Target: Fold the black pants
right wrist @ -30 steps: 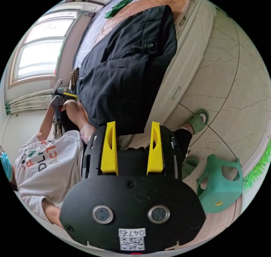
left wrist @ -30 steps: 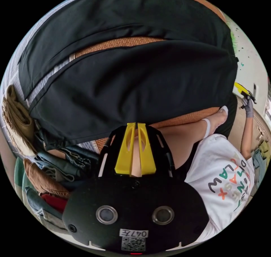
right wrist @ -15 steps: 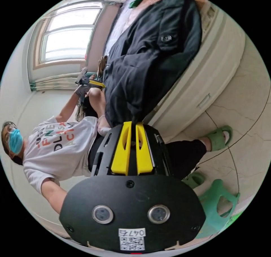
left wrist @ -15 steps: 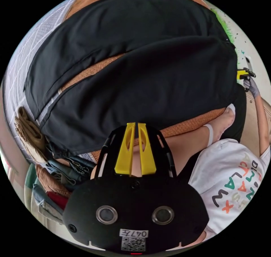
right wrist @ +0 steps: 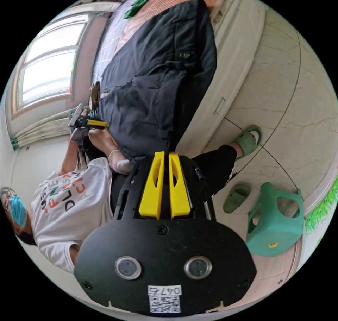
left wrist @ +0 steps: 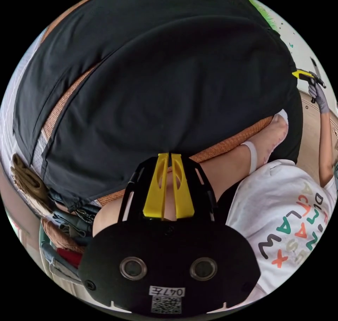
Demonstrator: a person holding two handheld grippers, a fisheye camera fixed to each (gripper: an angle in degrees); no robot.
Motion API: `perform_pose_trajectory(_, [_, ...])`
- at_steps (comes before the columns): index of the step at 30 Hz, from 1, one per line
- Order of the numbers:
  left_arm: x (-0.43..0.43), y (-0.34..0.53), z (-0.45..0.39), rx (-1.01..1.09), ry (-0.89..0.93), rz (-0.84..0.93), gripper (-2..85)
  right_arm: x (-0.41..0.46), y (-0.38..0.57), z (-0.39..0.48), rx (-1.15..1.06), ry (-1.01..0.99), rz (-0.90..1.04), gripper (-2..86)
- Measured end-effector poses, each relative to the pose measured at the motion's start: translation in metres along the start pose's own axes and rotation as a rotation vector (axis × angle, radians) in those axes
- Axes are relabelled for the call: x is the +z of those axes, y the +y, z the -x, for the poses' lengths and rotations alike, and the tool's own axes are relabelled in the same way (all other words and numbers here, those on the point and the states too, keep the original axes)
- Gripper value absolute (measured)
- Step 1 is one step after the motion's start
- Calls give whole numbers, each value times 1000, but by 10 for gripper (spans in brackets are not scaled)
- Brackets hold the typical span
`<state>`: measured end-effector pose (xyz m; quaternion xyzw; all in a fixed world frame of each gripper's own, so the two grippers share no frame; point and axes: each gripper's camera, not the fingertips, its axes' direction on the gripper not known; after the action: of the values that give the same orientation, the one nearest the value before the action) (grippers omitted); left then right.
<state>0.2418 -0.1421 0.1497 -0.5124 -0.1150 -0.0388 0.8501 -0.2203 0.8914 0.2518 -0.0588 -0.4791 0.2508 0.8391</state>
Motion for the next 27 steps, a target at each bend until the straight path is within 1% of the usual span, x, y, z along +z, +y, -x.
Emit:
perform_pose_trajectory(1, [-1, 4, 4, 2, 23, -15, -7, -5, -2, 8, 15, 20, 1, 1])
perform_pose_trajectory(3, [-7, 28, 25, -12, 121, -112, -7, -19, -3, 27, 20, 82, -6, 14])
perform_pose_trajectory(4, [-10, 35, 31, -19, 142, -142, -8, -31, -2, 43, 10, 133, -22, 27])
perform_pose_trajectory(5, [-15, 50, 45, -44, 177, -204, -8, -45, 0, 59, 8, 178, -47, 37])
perform_pose_trajectory(9, [-33, 105, 101, -164, 276, -436, -10, -86, 12, 112, 2, 226, -186, 42])
perform_pose_trajectory(11, [-39, 126, 123, -235, 266, -499, -10, -100, 17, 151, -52, 219, -262, 33])
perform_pose_trajectory(15, [-51, 174, 167, -338, 263, -617, -10, -102, 12, 213, -176, 221, -314, 15])
perform_pose_trajectory(17, [-53, 192, 183, -372, 223, -629, -10, -97, 4, 256, -269, 256, -315, 0])
perform_pose_trajectory(19, [-49, 203, 197, -417, 134, -589, -10, -91, -3, 287, -324, 301, -317, -8])
perform_pose_trajectory(21, [-38, 209, 215, -462, 25, -505, -10, -85, -13, 313, -359, 339, -299, -11])
perform_pose_trajectory(24, [-22, 217, 246, -529, -63, -425, -10, -74, -39, 345, -376, 376, -184, -12])
perform_pose_trajectory(26, [-11, 225, 271, -580, -70, -401, -10, -73, -53, 366, -386, 418, -119, -12])
perform_pose_trajectory(27, [-1, 229, 289, -606, -46, -390, -10, -74, -56, 370, -390, 425, -109, -12])
